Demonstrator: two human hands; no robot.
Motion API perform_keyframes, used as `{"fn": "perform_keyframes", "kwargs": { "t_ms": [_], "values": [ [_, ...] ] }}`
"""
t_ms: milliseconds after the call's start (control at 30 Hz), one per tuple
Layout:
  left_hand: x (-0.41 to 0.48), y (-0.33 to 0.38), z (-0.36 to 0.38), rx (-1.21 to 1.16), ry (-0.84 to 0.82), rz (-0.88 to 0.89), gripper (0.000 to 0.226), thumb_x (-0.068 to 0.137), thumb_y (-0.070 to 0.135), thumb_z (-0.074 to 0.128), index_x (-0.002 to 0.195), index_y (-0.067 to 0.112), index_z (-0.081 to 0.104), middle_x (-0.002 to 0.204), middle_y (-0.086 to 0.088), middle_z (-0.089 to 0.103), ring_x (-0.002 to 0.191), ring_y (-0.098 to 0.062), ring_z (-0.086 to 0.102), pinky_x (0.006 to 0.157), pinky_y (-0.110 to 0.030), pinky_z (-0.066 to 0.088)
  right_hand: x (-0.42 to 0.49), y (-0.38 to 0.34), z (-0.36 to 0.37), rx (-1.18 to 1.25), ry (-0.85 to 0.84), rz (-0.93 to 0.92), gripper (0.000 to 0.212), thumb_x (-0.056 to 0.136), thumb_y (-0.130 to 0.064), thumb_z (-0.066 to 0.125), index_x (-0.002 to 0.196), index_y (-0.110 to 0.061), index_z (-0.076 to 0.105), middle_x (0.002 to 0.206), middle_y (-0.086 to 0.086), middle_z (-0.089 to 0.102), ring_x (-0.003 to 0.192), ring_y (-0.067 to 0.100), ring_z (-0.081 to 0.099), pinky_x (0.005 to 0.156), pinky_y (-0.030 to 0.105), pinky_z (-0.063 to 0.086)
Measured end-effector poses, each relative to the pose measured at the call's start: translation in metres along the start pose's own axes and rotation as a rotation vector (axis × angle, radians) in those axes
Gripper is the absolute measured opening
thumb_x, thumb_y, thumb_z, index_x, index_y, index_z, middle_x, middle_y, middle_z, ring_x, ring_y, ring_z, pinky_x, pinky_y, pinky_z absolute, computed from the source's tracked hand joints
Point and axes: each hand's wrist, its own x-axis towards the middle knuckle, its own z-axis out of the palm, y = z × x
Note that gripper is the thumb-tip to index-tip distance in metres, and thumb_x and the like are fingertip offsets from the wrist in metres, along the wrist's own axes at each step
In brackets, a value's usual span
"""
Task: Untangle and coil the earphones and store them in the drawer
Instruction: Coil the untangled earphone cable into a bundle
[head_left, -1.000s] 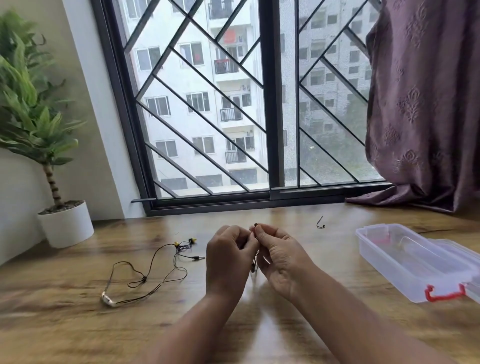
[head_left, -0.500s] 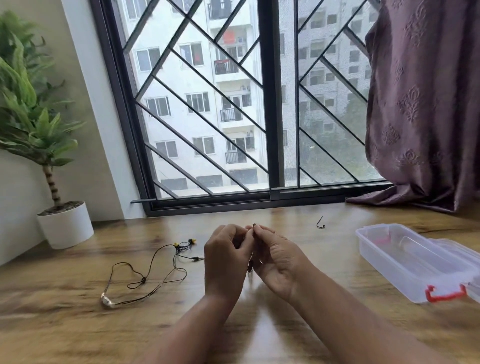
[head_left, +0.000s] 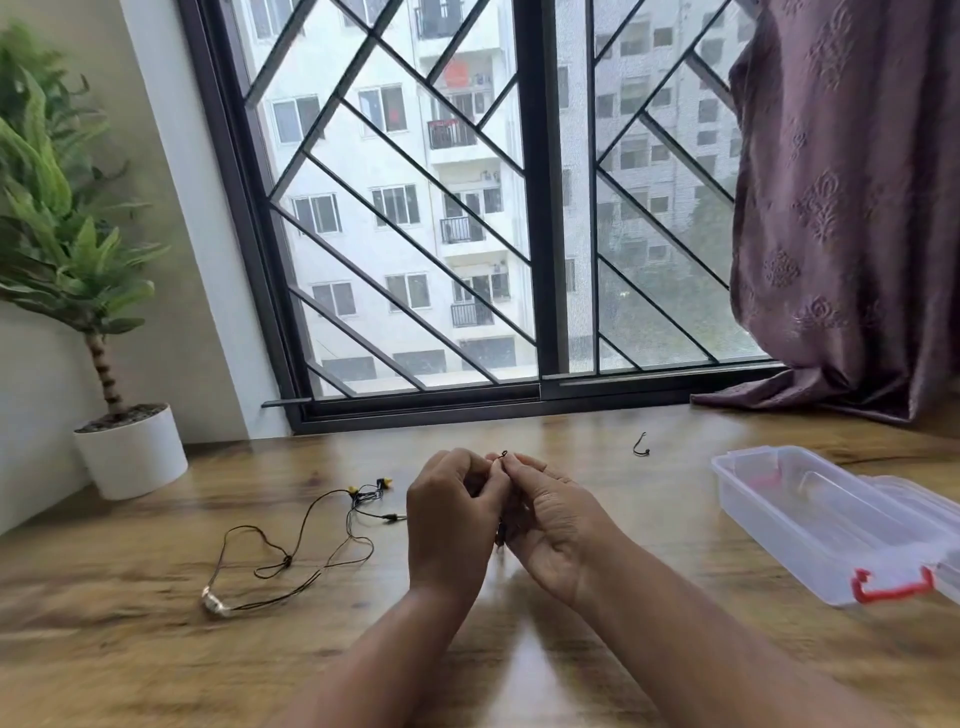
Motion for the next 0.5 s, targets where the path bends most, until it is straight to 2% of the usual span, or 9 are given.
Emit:
{"fn": "perform_keyframes", "kwargs": {
  "t_ms": [200, 333, 500],
  "values": [
    [0.0004, -0.0005, 0.0003, 0.008, -0.003, -0.006, 0.035, 0.079, 0.021, 0.079, 0.057, 0.026, 0.053, 0.061, 0.007, 0.056, 0.064, -0.006, 0.054, 0.058, -0.010, 0.037, -0.0009, 0.0004, -0.0004, -0.012, -0.003, -0.013, 0.014, 0.096, -0.007, 0.063, 0.086, -0.008, 0.072, 0.073, 0.015, 0.071, 0.056, 0.024, 0.061, 0.049, 0.026, 0.041],
    [0.0004, -0.0022, 0.0003, 0.014, -0.025, -0.011, 0.029, 0.079, 0.021, 0.080, 0.059, 0.021, 0.059, 0.062, 0.006, 0.059, 0.062, -0.008, 0.055, 0.058, -0.010, 0.037, 0.0001, 0.0008, -0.0018, -0.044, 0.013, -0.022, 0.006, 0.095, -0.010, 0.066, 0.093, -0.008, 0.071, 0.076, 0.016, 0.072, 0.056, 0.023, 0.061, 0.048, 0.026, 0.041],
    [0.0001, -0.0019, 0.0005, 0.006, -0.036, 0.002, 0.030, 0.079, 0.019, 0.081, 0.058, 0.022, 0.059, 0.062, 0.006, 0.059, 0.067, -0.007, 0.057, 0.059, -0.008, 0.037, 0.0005, 0.0015, -0.0029, -0.049, 0.025, -0.037, 0.010, 0.096, -0.011, 0.066, 0.089, -0.008, 0.073, 0.077, 0.017, 0.074, 0.054, 0.023, 0.064, 0.049, 0.027, 0.040]
  ]
}}
